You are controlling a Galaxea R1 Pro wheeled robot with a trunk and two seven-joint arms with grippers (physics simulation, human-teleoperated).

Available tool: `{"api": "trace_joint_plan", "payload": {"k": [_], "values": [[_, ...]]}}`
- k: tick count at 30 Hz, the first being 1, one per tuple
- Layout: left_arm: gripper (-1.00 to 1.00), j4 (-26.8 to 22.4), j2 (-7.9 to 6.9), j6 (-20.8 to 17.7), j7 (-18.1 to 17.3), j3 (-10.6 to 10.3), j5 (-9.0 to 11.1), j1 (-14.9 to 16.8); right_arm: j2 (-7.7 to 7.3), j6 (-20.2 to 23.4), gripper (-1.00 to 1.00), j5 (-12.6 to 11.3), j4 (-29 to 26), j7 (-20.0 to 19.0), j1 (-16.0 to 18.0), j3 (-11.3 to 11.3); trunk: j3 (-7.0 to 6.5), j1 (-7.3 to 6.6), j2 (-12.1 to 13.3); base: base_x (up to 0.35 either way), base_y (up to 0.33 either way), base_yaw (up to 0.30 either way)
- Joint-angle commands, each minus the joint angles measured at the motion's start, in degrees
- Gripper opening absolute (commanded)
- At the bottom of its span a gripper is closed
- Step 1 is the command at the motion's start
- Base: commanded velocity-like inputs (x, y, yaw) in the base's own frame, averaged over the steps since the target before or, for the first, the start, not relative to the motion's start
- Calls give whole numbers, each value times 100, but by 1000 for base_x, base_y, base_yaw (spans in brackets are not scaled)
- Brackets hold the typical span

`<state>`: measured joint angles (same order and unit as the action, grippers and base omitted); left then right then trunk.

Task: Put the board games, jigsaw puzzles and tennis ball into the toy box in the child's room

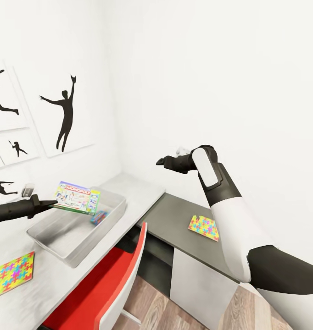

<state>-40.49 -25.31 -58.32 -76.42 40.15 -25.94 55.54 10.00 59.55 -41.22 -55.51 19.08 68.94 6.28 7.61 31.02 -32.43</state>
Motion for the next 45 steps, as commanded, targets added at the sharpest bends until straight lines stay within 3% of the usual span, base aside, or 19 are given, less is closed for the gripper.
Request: {"api": "trace_joint_plan", "payload": {"k": [1, 12, 21, 25, 29, 32, 38, 45], "values": [[-100, -2, -3, -55, -43, 21, -55, 10, 0, 11, 100, -55, -3, 55, 9, 4, 11, 3, -10, 18, 0, 0], [-100, -2, -174, -12, 517, 0, -62, 10, 0, -20, 100, -11, -9, 25, 15, 5, 11, 3, -10, 3, 0, 0], [-100, -2, -314, 346, 572, -12, -74, 9, 0, -22, 100, -1, -11, 22, 17, 4, 11, 3, -10, 0, 0, 0], [-100, -2, -330, 423, 578, -15, -295, 5, 0, -25, 100, 0, -9, 23, 18, 4, 11, 3, -10, 0, 0, 0], [-100, 20, -333, 656, 577, -15, -773, 2, 0, -28, 100, 3, -9, 20, 20, 5, 11, 3, -10, 0, 0, 0], [-100, 39, -328, 838, 558, -18, -947, 1, 0, -30, 100, 7, -10, 18, 20, 4, 11, 3, -10, 0, 0, 0], [-100, 183, -329, 958, 547, -24, -1038, 1, 0, -31, 100, 11, -12, 18, 22, 4, 11, 3, -10, 0, 0, 0], [-100, 481, -325, 1384, 511, -36, -1078, 1, 0, -26, 100, 10, -18, 20, 23, 10, 11, 3, -10, 0, 0, 0]]}}
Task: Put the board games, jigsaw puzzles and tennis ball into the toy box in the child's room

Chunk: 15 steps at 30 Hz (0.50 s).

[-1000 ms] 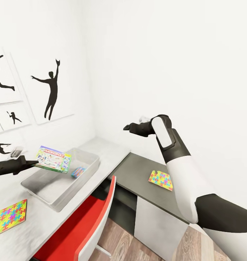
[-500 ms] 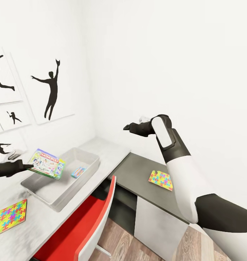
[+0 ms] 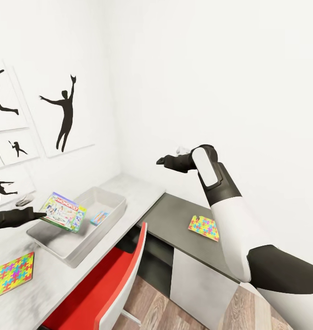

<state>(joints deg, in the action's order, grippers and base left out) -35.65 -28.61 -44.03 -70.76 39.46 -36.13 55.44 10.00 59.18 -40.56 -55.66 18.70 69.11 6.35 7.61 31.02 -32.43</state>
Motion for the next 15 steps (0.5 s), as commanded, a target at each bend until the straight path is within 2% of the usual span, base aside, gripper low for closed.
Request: {"api": "trace_joint_plan", "payload": {"k": [1, 2, 5, 7, 15], "values": [[-100, 8, 4, -21, -58, -22, -59, 11, 0, 10, 100, -56, -5, 61, 6, 5, 11, 3, -11, 0, 0, 0], [-100, 12, 2, -12, -61, -69, -60, 11, 0, 10, 100, -55, -5, 61, 6, 5, 11, 3, -11, 0, 0, 0], [-100, 32, -3, 21, -67, -401, -61, 11, 0, 1, 100, -50, -57, 60, 1, 5, 11, 3, -11, 0, 0, 0], [-100, 46, -4, 29, -66, -491, -63, 11, 0, -47, 100, -51, -126, 58, -4, 17, 11, 3, -11, 0, 0, 0], [-100, 205, -71, 38, -67, -588, -66, 11, 0, -279, 100, -57, -305, 47, -11, 74, 11, 3, -11, 0, 0, 0]]}}
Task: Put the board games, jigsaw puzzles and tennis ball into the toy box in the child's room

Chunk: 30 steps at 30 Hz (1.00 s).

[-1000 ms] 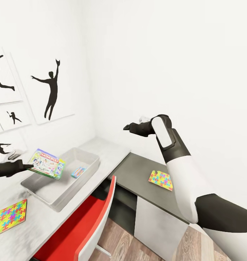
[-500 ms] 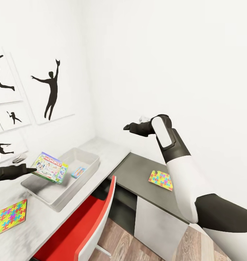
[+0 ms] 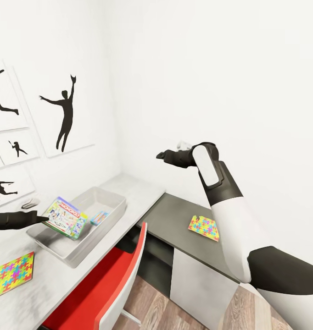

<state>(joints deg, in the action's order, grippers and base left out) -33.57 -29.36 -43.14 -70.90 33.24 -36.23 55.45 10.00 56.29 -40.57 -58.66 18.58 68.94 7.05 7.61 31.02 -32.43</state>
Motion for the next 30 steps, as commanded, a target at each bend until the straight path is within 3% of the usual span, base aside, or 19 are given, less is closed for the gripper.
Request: {"api": "trace_joint_plan", "payload": {"k": [1, 9, 14, 21, 23, 24, 26, 30], "values": [[-100, -1, 2, -51, -54, 36, -56, 10, 0, 7, 100, -56, -19, 59, 6, 6, 11, 3, -10, 0, 0, 0], [-100, -1, -45, -36, -59, 34, -46, 10, 0, -10, 100, -57, -93, 58, -4, 161, 11, 3, -10, 0, 0, 0], [-100, -1, -59, 354, -57, 33, -51, 10, 0, -12, 100, -51, -107, 58, -145, 354, 11, 3, -10, 0, 0, 0], [-100, -8, -61, 536, -31, 13, -62, 10, 0, -13, 100, -48, -198, 58, -183, 399, 11, 3, -10, 0, 0, 0], [-100, -7, -61, 601, -23, -100, -67, 10, 0, -13, 100, -48, -204, 58, -185, 401, 11, 3, -10, 0, 0, 0], [-100, -1, -61, 699, -13, -310, -77, 10, 0, -13, 100, -48, -210, 58, -186, 401, 11, 3, -10, 0, 0, 0], [-100, 3, -68, 792, -8, -488, -77, 10, 0, -13, 100, -48, -212, 58, -187, 402, 11, 3, -10, 0, 0, 0], [-100, 14, -117, 890, -25, -654, -78, 10, 0, -14, 100, -48, -215, 58, -186, 402, 11, 3, -10, 0, 0, 0]]}}
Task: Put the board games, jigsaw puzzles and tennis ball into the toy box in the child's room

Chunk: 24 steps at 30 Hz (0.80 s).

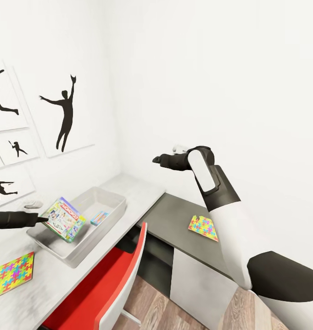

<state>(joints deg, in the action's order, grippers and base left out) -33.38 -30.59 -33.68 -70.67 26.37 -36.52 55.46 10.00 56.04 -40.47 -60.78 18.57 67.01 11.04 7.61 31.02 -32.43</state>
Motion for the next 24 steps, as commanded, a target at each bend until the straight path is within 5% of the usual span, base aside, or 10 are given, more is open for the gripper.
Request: {"api": "trace_joint_plan", "payload": {"k": [1, 24], "values": [[-100, -4, -6, -44, -49, 9, -48, 9, 0, 10, 100, -57, -4, 59, 6, 4, 11, 3, -10, 0, 0, 0], [-100, 238, -236, 365, -65, -60, -56, 10, 0, 4, 100, -57, -13, 59, 5, 30, 11, 3, -10, 0, 0, 0]]}}
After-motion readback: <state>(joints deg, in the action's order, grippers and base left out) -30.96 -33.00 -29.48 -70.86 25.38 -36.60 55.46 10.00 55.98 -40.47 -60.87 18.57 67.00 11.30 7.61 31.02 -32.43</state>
